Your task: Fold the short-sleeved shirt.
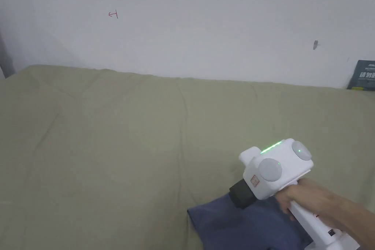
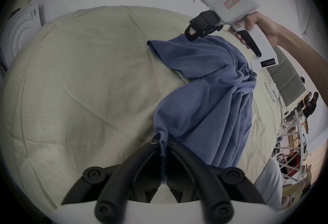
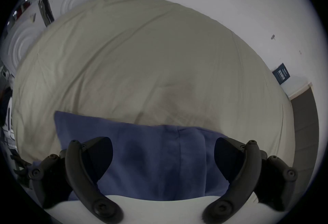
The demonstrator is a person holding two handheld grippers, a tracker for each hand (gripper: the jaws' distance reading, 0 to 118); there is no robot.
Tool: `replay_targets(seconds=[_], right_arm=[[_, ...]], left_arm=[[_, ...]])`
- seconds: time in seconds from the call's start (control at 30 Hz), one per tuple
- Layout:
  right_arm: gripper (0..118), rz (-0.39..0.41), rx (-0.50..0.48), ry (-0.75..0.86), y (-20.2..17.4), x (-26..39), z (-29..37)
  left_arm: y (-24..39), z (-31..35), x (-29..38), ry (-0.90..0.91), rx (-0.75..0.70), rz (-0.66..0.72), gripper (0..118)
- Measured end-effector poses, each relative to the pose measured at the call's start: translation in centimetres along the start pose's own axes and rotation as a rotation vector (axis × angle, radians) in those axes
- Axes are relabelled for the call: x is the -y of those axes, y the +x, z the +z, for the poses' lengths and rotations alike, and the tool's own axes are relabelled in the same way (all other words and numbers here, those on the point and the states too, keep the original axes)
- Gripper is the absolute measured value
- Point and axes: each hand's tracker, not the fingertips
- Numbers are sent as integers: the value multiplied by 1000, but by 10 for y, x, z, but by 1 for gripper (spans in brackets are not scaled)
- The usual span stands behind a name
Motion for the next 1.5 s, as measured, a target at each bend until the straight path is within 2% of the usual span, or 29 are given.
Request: replay_targets(seconds=[0.03, 0.07, 0.1, 0.13, 0.17, 0.2, 0.23, 0.27, 0.33, 0.63, 0.7, 0.9, 1.07, 1.27, 1.5], right_arm=[[113, 9, -1, -12, -1, -2, -4], [103, 12, 3, -22, -3, -2, -7], [87, 19, -19, -44, -1, -3, -6], [58, -5, -70, -27, 1, -3, -1], [19, -36, -114, -15, 2, -3, 6], [4, -47, -103, 7, 1, -3, 12], [4, -22, -11, 38, -1, 0, 19], [4, -25, -4, 64, 2, 1, 28], [3, -43, -56, 51, 11, 7, 44], [3, -89, 32, 241, 34, 45, 179], [3, -103, 70, 290, 43, 56, 215], [3, -202, 169, 447, 77, 107, 331], [3, -272, 254, 553, 88, 152, 416], [3, -376, 287, 664, 97, 193, 480], [3, -475, 332, 724, 103, 222, 512]], left_arm=[[-1, -1, -1, -1, 1, 5, 1], [-1, -1, 0, -3, 4, 7, 1], [-1, -1, 0, -3, 4, 10, 1], [-2, -1, -1, -5, 8, 15, 1], [-3, -1, -1, -6, 9, 16, 1], [-3, -2, -1, -9, 10, 14, 1], [-3, -2, -1, -11, 9, 13, 1], [-3, -2, -2, -14, 7, 15, 1], [0, 0, -2, -16, -4, 13, 1], [16, 41, -12, 41, -85, 44, 1], [22, 59, -20, 86, -127, 8, 1], [38, 120, -43, 184, -245, -56, 1], [42, 175, -67, 297, -350, -65, 1], [49, 250, -95, 429, -440, -27, 1], [46, 310, -109, 497, -508, 9, 1]])
